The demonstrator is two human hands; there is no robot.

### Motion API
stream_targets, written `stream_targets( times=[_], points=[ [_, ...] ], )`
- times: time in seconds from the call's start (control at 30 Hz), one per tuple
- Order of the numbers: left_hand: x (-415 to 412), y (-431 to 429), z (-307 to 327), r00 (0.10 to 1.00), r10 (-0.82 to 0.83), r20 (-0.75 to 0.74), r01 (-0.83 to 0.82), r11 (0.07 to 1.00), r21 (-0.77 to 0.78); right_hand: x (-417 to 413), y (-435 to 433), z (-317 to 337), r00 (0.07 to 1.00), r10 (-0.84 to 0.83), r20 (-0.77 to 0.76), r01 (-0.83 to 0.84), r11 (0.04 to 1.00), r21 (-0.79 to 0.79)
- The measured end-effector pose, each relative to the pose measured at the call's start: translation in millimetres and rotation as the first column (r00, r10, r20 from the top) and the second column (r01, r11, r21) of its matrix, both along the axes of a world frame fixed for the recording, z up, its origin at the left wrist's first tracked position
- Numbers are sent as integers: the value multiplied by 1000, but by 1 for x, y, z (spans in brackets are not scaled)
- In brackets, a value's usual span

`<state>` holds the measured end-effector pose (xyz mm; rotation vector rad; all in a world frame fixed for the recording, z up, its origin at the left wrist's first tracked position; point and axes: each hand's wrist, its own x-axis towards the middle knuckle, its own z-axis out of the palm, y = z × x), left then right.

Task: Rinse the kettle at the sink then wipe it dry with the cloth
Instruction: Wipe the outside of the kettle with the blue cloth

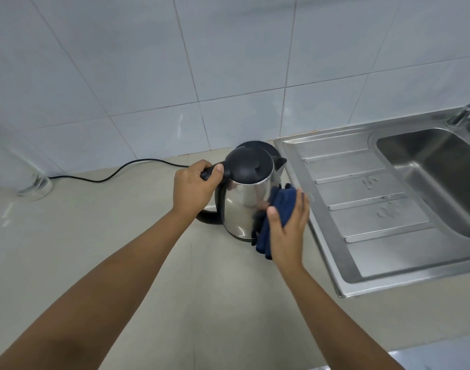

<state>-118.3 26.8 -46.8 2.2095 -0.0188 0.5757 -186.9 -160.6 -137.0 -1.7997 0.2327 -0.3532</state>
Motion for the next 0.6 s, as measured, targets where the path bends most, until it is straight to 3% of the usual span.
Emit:
stream_targets(
  times=[0.13,0.27,0.43,0.53,0.6],
  points=[
    [14,2,4,990,-138,23,138,990,30,8,-28,-8,987,21,-159,35,939,342],
    [26,6,4,980,-192,54,183,974,136,22,-44,0,967,153,-205,-67,924,376],
    [-5,-12,8,996,52,66,-63,981,181,44,-53,30,964,220,-149,-158,926,344],
    [-27,-47,9,971,237,-39,-236,971,23,49,-54,41,961,257,-101,-208,914,349],
    [-33,-64,8,957,241,-159,-257,962,-90,51,-57,42,952,299,-70,-257,901,349]
  ],
)
